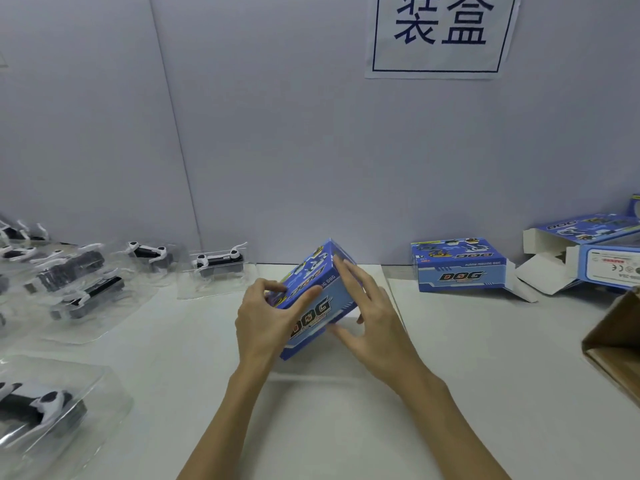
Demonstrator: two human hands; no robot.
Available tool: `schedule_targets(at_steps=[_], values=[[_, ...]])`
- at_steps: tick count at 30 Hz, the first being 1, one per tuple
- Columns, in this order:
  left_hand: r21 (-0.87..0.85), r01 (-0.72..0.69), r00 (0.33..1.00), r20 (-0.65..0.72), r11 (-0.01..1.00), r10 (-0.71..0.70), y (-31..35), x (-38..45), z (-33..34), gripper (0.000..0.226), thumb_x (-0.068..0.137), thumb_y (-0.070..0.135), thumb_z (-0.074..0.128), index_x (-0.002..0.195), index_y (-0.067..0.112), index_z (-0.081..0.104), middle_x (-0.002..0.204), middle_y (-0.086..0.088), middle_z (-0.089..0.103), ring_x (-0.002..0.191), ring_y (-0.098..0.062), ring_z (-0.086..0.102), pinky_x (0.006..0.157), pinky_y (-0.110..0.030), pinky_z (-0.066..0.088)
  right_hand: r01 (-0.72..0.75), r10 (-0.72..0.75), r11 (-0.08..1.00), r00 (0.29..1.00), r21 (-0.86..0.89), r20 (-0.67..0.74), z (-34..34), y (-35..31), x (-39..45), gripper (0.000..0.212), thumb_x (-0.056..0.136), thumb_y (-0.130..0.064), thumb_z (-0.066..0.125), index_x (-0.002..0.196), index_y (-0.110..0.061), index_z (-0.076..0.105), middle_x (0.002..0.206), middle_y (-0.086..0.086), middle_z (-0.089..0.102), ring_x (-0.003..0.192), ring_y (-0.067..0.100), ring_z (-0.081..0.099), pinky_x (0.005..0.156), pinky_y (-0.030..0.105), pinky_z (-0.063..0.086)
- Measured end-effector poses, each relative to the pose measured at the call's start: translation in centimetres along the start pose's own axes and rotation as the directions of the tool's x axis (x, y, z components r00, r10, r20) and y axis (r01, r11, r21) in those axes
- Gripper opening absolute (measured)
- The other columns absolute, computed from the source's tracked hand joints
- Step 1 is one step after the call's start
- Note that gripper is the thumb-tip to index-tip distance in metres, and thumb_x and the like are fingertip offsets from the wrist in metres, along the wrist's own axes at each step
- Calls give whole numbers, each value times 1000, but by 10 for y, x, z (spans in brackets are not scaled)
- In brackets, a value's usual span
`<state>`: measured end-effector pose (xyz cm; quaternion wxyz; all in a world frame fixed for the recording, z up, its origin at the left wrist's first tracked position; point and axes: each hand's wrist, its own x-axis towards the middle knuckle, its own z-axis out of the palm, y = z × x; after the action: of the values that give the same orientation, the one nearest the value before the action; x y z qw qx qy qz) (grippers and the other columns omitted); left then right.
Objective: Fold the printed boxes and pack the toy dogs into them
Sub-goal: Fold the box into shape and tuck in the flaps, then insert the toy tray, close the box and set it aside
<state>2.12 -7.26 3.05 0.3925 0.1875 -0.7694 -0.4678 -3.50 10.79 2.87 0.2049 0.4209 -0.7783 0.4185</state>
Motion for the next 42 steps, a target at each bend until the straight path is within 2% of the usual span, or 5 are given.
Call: schedule_targets(at_steps=[8,14,19,24,42], values=[[-236,-49,997,54,970,64,-3,1,-6,75,62,90,67,106,30,70,100,17,75,98,-6,72,71,-26,61,-95,109,993,968,70,-226,-10,4,1,91,79,-46,82,156,-41,34,122,-9,46,106,-1,54,76,7,49],[-392,59,931,353,918,91,2,2,-3,92,63,53,91,144,36,51,133,19,67,122,-7,64,96,-32,56,-394,475,880,707,265,-523,-19,11,4,68,73,-72,69,121,-24,71,102,-2,61,80,7,61,78,28,55],[-495,153,950,311,855,10,1,3,0,65,77,39,88,137,40,64,122,6,75,115,-21,70,96,-43,56,-468,538,842,768,268,-348,-20,18,1,45,82,-70,54,83,-27,67,92,4,58,72,11,57,65,11,42],[-583,304,944,289,753,-157,-2,10,-13,46,70,55,80,111,34,79,96,1,79,79,-14,75,64,-28,61,-390,432,884,892,258,-131,-4,14,3,60,90,-61,49,136,-24,63,114,-5,57,105,16,62,89,28,54],[-517,489,860,420,703,-289,-17,11,0,62,86,73,54,122,26,71,120,-1,74,106,-22,73,85,-39,57,-648,709,648,706,401,-4,-60,30,2,63,81,-72,65,103,-13,71,64,-1,70,48,12,62,45,25,45]])
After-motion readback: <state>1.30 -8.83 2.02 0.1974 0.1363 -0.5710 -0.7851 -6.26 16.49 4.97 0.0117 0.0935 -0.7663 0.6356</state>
